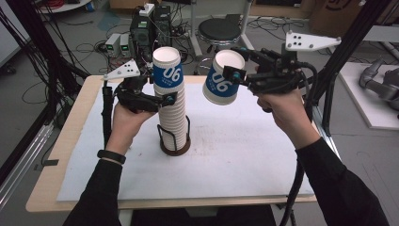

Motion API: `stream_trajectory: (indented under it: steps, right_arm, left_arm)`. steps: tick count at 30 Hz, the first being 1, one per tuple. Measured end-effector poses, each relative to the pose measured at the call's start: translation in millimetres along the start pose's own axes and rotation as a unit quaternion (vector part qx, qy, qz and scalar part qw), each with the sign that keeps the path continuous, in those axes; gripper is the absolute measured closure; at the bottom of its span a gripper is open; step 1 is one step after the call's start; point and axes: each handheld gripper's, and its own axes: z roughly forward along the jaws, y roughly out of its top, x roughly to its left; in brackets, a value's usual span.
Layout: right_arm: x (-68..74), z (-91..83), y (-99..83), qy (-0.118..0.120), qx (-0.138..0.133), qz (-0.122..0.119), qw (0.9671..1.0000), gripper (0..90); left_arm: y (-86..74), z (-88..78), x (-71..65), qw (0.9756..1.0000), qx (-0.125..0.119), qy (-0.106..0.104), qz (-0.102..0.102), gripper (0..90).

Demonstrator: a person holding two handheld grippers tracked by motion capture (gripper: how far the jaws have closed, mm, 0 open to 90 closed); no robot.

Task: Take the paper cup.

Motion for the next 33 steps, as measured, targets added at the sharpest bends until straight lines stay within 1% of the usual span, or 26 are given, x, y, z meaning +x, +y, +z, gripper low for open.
stream_trajectory:
  steps: [2, 3, 4, 5, 6, 9, 10, 12, 13, 14, 17, 18, 20, 21, 23, 24, 25, 26, 27, 28, 30, 32, 33]
  right_arm:
    - [-0.6, -3.4, -8.9, 0.0, 0.001, 0.004, 1.0, 30.7]
    - [-0.6, -3.4, -8.9, 0.0, 0.001, 0.004, 1.0, 30.7]
    - [-0.5, -5.7, -15.3, -0.001, 0.005, 0.006, 1.0, 30.7]
    - [-0.5, -5.7, -15.3, -0.001, 0.005, 0.006, 1.0, 30.7]
    - [0.3, -7.7, -23.0, -0.002, 0.008, 0.009, 0.9999, 30.7]
    - [0.6, -9.5, -28.9, -0.002, 0.01, 0.009, 0.9999, 30.7]
    - [1.6, -11.3, -36.8, -0.002, 0.013, 0.013, 0.9998, 30.7]
    - [1.5, -11.7, -39.8, -0.003, 0.014, 0.012, 0.9998, 30.7]
    - [1.6, -12.0, -43.6, -0.003, 0.015, 0.016, 0.9998, 30.7]
    - [1.8, -13.2, -51.8, -0.003, 0.019, 0.02, 0.9996, 30.7]
    - [1.7, -14.9, -64.7, -0.002, 0.021, 0.029, 0.9994, 30.7]
    - [1.7, -14.9, -64.7, -0.002, 0.021, 0.029, 0.9994, 30.7]
    - [1.4, -16.6, -77.9, -0.004, 0.027, 0.035, 0.999, 30.7]
    - [1.4, -16.6, -77.9, -0.004, 0.027, 0.035, 0.999, 30.7]
    - [2.2, -18.7, -87.9, -0.004, 0.032, 0.04, 0.9987, 30.7]
    - [2.2, -18.7, -87.9, -0.004, 0.032, 0.04, 0.9987, 30.7]
    - [3.1, -20.2, -94.5, -0.002, 0.033, 0.044, 0.9985, 30.7]
    - [3.1, -20.2, -94.5, -0.002, 0.033, 0.044, 0.9985, 30.7]
    - [4.2, -21.8, -101.3, -0.002, 0.034, 0.04, 0.9986, 30.7]
    - [4.2, -21.8, -101.3, -0.002, 0.034, 0.04, 0.9986, 30.7]
    - [5.5, -23.6, -108.6, -0.003, 0.036, 0.043, 0.9984, 30.7]
    - [7.7, -25.3, -117.9, -0.004, 0.036, 0.046, 0.9983, 30.7]
    - [9.1, -26.3, -126.2, -0.008, 0.04, 0.042, 0.9982, 30.7]
  left_arm:
    - [0.0, -0.2, -0.2, 1.0, 0.0, 0.001, 0.0, 10.5]
    - [0.0, -0.2, -0.2, 1.0, 0.0, 0.001, 0.0, 10.5]
    - [0.0, -0.2, -0.3, 1.0, 0.0, 0.001, 0.0, 10.5]
    - [0.0, -0.3, -0.2, 1.0, 0.001, 0.001, 0.001, 10.5]
    - [-0.1, 0.2, -0.2, 1.0, -0.002, 0.001, -0.001, 10.5]
    - [-0.1, 0.2, -0.1, 1.0, -0.001, 0.002, 0.0, 10.5]
    - [-0.2, 0.4, -0.1, 1.0, -0.001, 0.002, 0.0, 10.5]
    - [-0.1, 0.5, -0.1, 1.0, -0.001, 0.002, 0.0, 10.5]
    - [0.0, 0.4, 0.0, 1.0, 0.0, 0.001, 0.001, 10.5]
    - [0.1, 0.4, -0.1, 1.0, 0.002, 0.002, 0.001, 10.5]
    - [0.3, 0.4, -0.1, 1.0, 0.002, 0.002, 0.002, 10.5]
    - [0.4, 0.3, 0.0, 1.0, 0.003, 0.002, 0.002, 10.5]
    - [0.5, 0.5, -0.1, 1.0, 0.003, 0.002, 0.001, 10.5]
    - [0.6, 0.6, -0.3, 1.0, 0.002, 0.002, 0.001, 10.5]
    - [0.5, 0.6, -0.3, 1.0, 0.002, 0.002, 0.001, 10.5]
    - [0.6, 0.6, -0.3, 1.0, 0.002, 0.002, 0.001, 10.5]
    - [0.6, 0.6, -0.3, 1.0, 0.002, 0.002, 0.001, 10.5]
    - [0.6, 0.6, -0.3, 1.0, 0.003, 0.002, 0.001, 10.5]
    - [0.6, 0.6, -0.4, 1.0, 0.003, 0.003, 0.001, 10.5]
    - [0.6, 0.6, -0.4, 1.0, 0.003, 0.003, 0.001, 10.5]
    - [0.6, 0.7, -0.5, 1.0, 0.003, 0.003, 0.001, 10.5]
    - [0.6, 0.8, -0.6, 1.0, 0.003, 0.003, 0.001, 10.5]
    - [0.5, 1.0, -0.6, 1.0, 0.002, 0.002, 0.001, 10.5]
